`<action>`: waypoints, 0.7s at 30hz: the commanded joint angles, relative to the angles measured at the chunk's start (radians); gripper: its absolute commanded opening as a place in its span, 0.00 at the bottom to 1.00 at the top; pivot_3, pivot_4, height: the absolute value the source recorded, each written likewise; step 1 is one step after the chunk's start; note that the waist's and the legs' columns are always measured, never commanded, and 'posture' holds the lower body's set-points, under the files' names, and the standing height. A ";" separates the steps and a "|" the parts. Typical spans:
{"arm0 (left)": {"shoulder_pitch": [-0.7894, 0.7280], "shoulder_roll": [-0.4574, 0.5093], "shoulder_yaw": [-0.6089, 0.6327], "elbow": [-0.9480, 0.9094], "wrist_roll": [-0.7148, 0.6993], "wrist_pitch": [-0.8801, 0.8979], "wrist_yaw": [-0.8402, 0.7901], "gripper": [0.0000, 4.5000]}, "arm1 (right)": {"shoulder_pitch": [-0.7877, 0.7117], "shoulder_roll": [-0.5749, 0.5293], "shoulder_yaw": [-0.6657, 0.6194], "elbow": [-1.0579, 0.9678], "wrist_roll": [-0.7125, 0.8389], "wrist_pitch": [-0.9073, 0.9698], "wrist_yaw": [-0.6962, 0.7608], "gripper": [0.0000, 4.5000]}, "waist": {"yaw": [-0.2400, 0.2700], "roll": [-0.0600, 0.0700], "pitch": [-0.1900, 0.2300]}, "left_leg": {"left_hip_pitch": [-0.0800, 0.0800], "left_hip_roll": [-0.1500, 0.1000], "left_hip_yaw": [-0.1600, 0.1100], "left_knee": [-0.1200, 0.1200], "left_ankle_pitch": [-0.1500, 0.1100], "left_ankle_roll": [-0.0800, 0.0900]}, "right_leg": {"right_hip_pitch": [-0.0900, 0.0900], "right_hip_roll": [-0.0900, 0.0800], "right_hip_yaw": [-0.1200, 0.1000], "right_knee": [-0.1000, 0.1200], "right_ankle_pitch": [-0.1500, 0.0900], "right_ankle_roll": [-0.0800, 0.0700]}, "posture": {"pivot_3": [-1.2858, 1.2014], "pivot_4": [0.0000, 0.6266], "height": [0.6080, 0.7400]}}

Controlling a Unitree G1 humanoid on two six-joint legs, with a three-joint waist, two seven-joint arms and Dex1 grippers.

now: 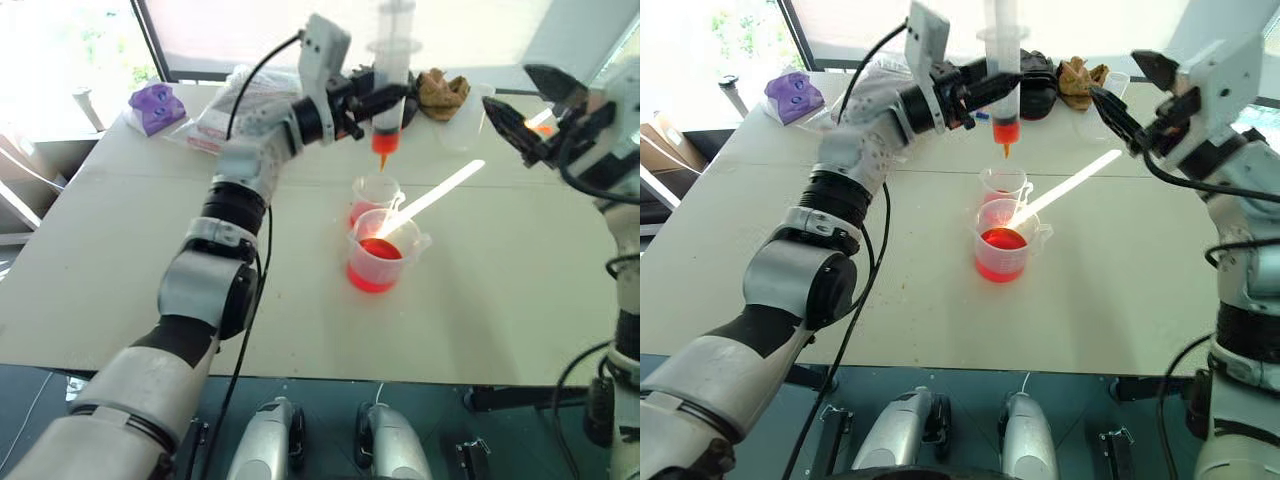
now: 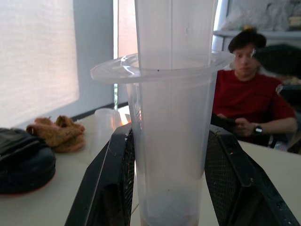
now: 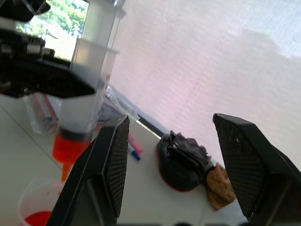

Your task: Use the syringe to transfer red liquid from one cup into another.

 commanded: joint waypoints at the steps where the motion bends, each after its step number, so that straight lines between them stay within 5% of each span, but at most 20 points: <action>1: -0.046 -0.017 -0.007 0.082 0.050 -0.119 -0.014 0.36 | -0.113 0.040 0.061 0.099 -0.071 -0.129 0.007 0.65 | -0.004 0.000 0.000 | 0.000 0.000 0.000 0.000 0.001 -0.002 | 0.000 0.000 0.000 0.000 0.000 0.000 | 0.52 0.24 1.00; 8: -0.040 -0.046 -0.007 0.168 0.098 -0.193 -0.028 0.36 | -0.330 0.111 0.141 0.345 -0.141 -0.293 0.057 0.65 | -0.020 0.000 0.000 | -0.002 0.000 0.000 0.000 0.002 -0.003 | -0.001 0.000 0.000 0.000 0.002 0.004 | 0.52 0.24 1.00; 21: -0.024 -0.043 0.009 0.186 0.124 -0.209 -0.041 0.36 | -0.337 0.133 0.158 0.421 -0.154 -0.348 0.131 0.65 | -0.022 0.000 0.000 | -0.002 0.000 0.001 0.000 0.002 -0.003 | -0.001 0.000 0.000 0.000 0.003 0.005 | 0.52 0.24 1.00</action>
